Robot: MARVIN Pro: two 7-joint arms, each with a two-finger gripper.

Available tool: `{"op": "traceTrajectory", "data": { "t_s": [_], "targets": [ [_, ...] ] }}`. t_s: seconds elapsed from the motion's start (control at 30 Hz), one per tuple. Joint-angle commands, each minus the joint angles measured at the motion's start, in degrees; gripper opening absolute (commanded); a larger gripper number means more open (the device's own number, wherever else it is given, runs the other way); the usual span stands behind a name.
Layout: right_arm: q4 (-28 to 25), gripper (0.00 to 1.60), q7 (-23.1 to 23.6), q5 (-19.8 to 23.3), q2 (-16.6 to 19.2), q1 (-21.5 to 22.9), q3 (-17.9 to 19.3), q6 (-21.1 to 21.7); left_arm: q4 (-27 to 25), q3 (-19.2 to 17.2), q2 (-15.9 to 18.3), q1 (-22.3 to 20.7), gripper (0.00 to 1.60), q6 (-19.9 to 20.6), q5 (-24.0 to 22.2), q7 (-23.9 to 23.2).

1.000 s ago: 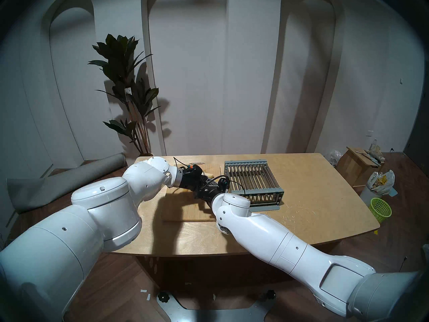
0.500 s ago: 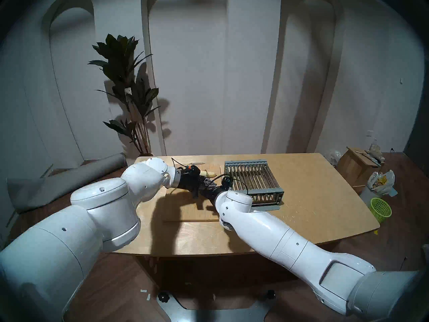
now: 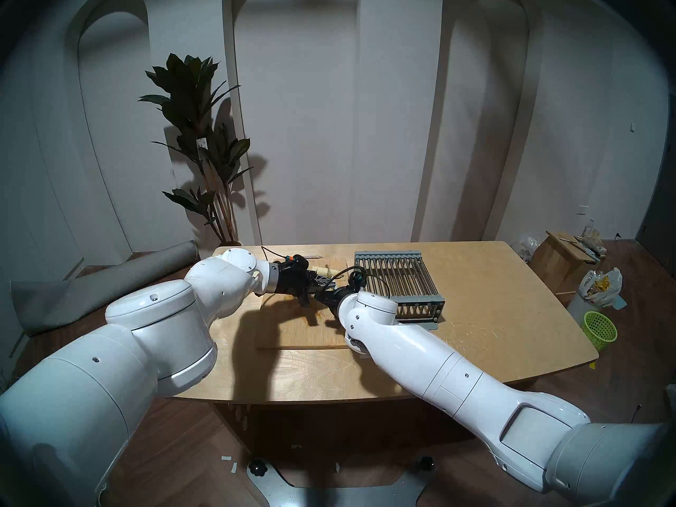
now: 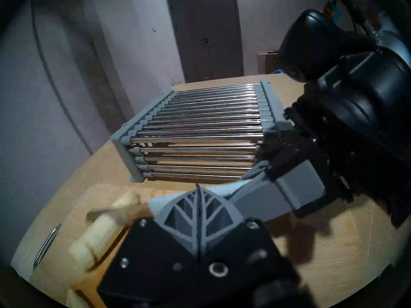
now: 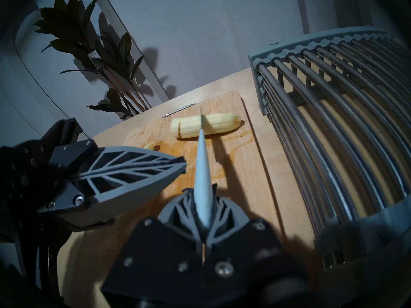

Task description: Cut the banana into four pieces on the cutting board

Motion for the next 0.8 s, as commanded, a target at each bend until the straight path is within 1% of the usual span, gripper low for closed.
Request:
{"op": "traceTrajectory", "data": {
  "t_s": [0.0,0.43,0.63,0.77],
  "targets": [
    [-0.8,0.0,0.2,0.3,-0.9,3.0,1.3,0.4,0.3,-3.3,2.8,-2.7,0.0,2.4,-3.1,1.7],
    [-0.1,0.0,0.4,0.7,-1.7,3.6,1.3,1.7,0.3,-12.3,1.0,-5.7,0.0,7.8,-11.0,9.2],
    [-0.2,0.0,0.7,1.5,-2.5,4.3,1.2,2.8,0.0,-17.2,0.2,-7.2,0.0,9.9,-15.5,12.5],
    [-0.5,0.0,0.8,2.0,-3.2,4.8,1.1,3.6,-0.7,-18.3,-0.2,-8.0,0.0,10.4,-16.4,13.1]
  ]
}}
